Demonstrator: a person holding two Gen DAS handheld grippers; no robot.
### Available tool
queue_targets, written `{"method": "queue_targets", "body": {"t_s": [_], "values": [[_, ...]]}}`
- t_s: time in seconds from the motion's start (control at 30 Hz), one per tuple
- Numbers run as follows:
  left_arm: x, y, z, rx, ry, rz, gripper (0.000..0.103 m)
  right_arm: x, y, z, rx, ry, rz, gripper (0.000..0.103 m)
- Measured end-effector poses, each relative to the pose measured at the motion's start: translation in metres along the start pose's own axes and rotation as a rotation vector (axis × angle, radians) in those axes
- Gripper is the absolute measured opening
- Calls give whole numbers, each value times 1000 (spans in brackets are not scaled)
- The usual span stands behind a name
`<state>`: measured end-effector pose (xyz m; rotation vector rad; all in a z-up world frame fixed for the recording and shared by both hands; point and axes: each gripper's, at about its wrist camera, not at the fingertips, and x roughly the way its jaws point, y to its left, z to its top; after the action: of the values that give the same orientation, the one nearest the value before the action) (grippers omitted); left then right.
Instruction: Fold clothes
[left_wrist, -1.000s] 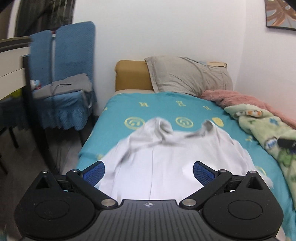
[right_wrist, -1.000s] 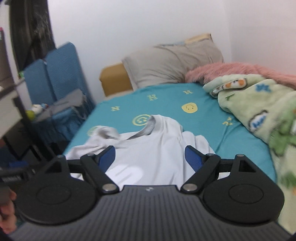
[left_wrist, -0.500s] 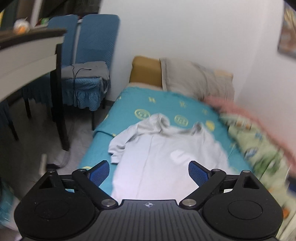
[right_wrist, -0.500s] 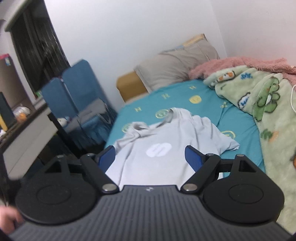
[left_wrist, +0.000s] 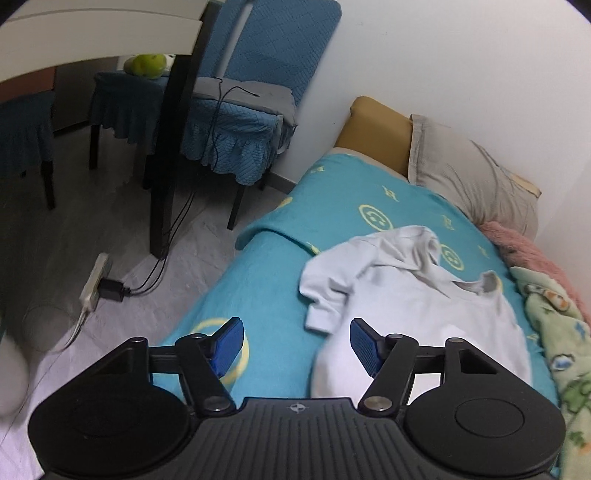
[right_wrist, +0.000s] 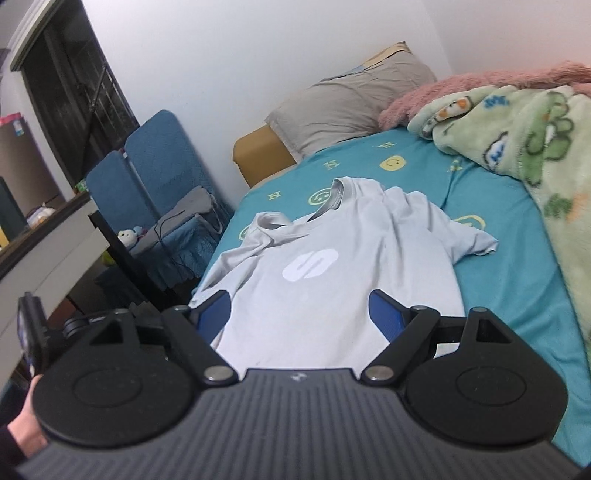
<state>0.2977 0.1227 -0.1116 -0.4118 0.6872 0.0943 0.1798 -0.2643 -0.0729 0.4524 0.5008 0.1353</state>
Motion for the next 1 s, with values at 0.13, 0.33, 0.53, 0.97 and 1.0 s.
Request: {"method": "queue_targets", "body": {"t_s": [0.13,0.33,0.53,0.97,1.0], "values": [[48,6,7,-45,22,-42,65,24,-9,-3,5,31,2,83],[108,8,13,-156,81,-99,37,55,-16,-8,-30,64,-17,83],[123,19,40,-232,49,-97,1,73,-23,-14,-15,110,-32,83],[114,-44,176,206,-270,333,2,81,-24,-19,-33,130,-70,83],[117,-44,180,202,-276,356,11,82,-25,-19,-31,131,-73,83]]}}
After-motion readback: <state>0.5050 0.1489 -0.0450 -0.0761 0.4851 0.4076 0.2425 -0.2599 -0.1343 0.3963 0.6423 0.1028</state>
